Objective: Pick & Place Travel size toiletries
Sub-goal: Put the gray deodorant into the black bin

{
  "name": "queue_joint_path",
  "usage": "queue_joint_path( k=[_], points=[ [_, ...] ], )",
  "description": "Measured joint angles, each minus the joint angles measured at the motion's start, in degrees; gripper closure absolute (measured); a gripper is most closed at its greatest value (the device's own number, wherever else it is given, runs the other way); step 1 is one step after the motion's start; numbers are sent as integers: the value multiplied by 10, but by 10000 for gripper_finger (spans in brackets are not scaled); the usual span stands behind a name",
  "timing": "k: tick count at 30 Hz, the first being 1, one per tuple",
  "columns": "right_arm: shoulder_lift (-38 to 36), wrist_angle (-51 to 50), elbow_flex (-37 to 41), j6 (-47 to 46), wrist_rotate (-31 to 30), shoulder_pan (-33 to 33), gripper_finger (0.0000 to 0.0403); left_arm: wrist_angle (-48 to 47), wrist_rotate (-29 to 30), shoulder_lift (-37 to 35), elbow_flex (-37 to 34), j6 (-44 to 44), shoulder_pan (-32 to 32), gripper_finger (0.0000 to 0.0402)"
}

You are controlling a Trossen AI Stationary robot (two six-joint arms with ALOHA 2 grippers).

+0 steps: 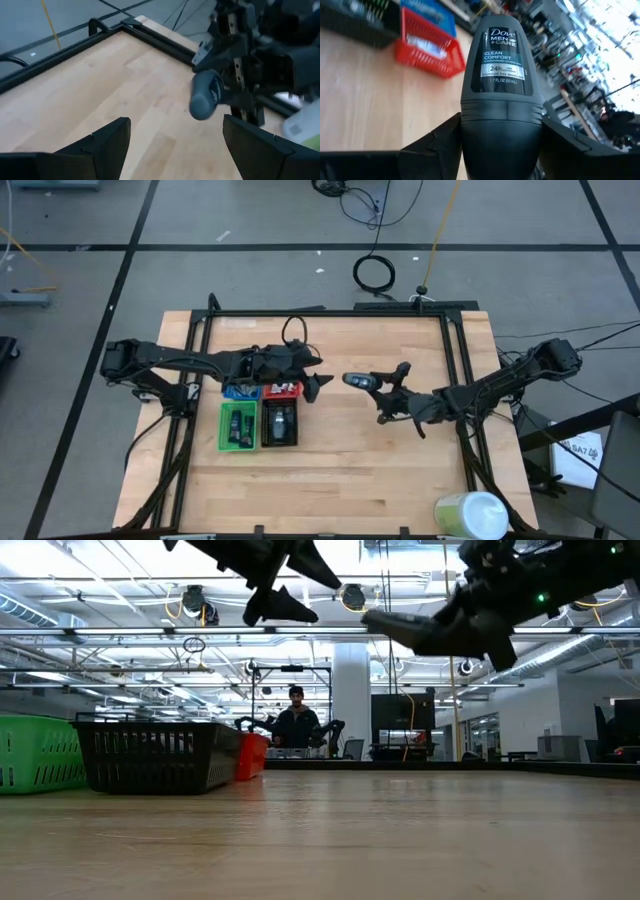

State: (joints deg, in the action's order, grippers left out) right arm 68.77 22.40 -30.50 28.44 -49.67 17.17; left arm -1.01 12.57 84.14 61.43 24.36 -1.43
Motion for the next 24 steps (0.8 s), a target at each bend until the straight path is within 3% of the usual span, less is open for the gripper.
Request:
queue_joint_path(
  k=[4,15,24],
  points=[
    [0,41,0,26,1,1,200,21,0,0,0,32,0,94],
    [0,40,0,8,1,15,200,31,-27,1,0,81,0,94],
    [0,40,0,8,-1,17,200,118,-73,79,0,99,-1,94]
  ],
)
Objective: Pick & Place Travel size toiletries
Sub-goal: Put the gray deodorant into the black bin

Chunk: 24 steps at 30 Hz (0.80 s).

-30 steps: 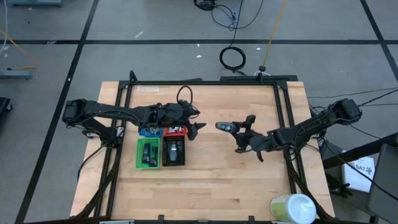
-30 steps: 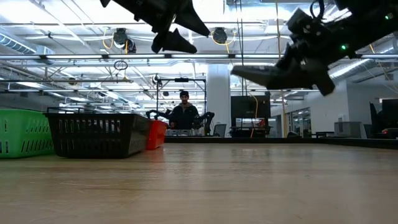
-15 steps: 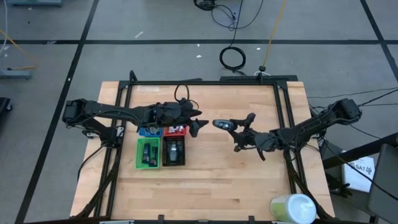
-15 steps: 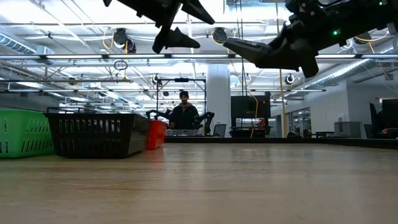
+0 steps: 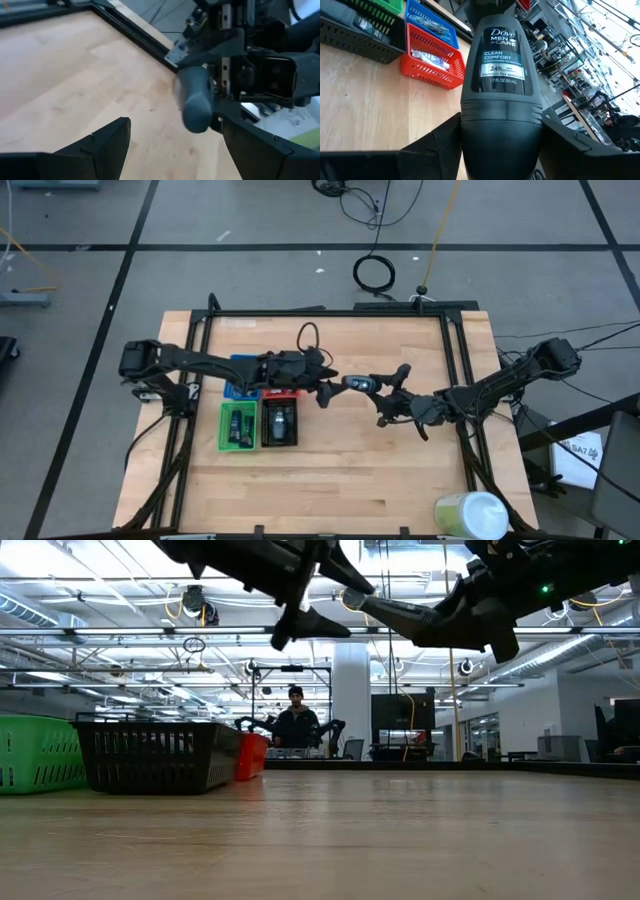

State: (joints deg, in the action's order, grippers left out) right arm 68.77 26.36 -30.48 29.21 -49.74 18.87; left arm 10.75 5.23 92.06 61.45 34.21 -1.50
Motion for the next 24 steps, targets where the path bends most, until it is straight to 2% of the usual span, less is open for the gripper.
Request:
queue_joint_path(
  k=[11,24],
  points=[
    [0,0,0,-2,0,0,200,139,-39,63,0,31,-7,94],
    [0,0,0,-7,3,0,200,209,-53,99,0,40,-8,94]
  ],
)
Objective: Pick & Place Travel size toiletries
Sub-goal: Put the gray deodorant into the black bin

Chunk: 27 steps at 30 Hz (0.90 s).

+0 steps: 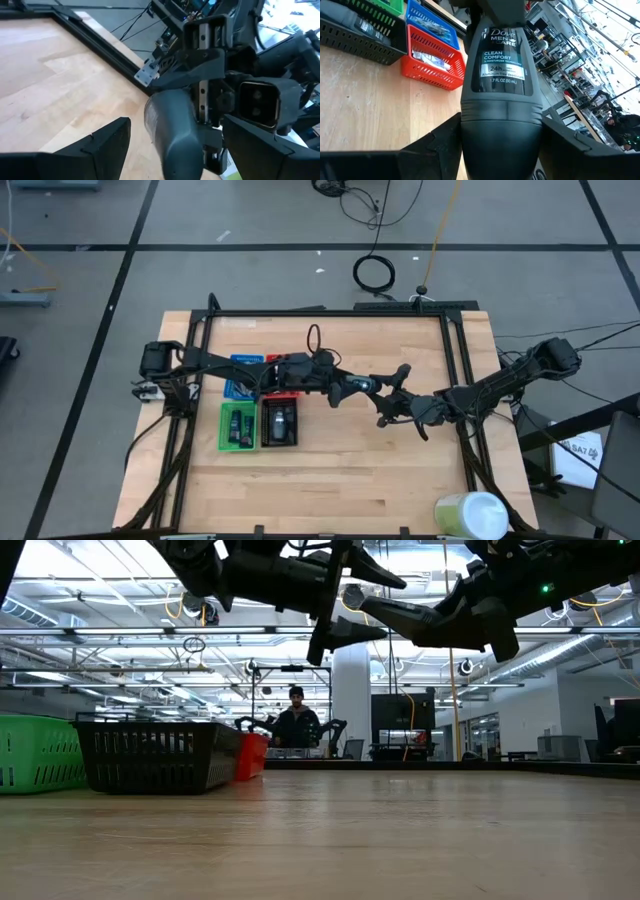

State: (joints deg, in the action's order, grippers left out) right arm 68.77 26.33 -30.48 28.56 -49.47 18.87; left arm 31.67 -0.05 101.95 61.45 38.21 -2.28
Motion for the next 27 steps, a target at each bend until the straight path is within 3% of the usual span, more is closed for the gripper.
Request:
queue_joint_path(
  k=[11,27],
  points=[
    [0,0,0,0,0,0,200,-2,-7,0,0,-5,0,106],
    [0,-4,1,0,-3,0,200,0,-32,0,0,-17,-19,283]
  ],
)
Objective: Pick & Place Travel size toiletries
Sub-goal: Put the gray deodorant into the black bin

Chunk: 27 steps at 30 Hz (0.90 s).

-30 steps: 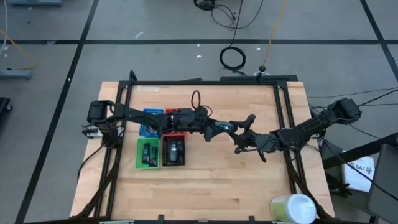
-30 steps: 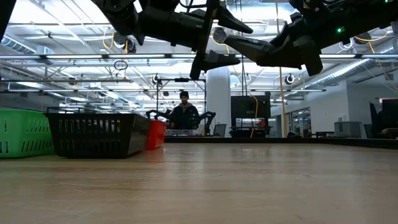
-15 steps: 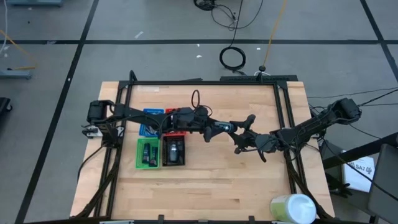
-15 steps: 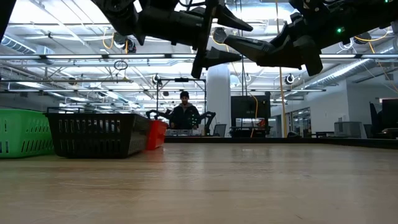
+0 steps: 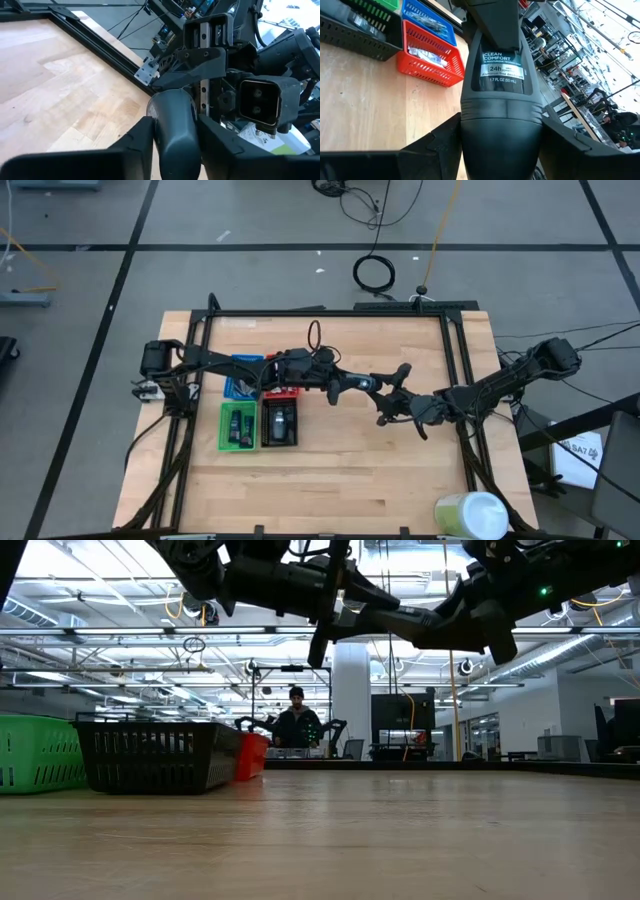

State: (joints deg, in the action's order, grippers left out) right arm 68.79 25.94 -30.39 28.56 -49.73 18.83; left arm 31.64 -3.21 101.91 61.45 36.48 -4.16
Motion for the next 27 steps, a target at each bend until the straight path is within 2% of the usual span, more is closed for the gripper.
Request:
queue_joint_path(
  k=[3,8,13,18,23,27],
  points=[
    [0,-8,0,-5,-1,0,200,0,-1,0,0,-10,-2,305],
    [0,-9,0,-32,1,0,183,1,-2,0,0,-20,-5,306],
    [0,-8,-1,-77,3,0,143,-9,-27,-16,0,-40,-17,306],
    [-14,-30,0,-100,0,4,105,-84,-28,-61,0,-63,-29,306],
    [-57,-32,0,-112,-28,29,91,-208,36,-118,0,-96,-28,306],
    [-113,-95,0,-161,-12,51,93,-290,100,-165,0,-132,-7,306]
  ],
)
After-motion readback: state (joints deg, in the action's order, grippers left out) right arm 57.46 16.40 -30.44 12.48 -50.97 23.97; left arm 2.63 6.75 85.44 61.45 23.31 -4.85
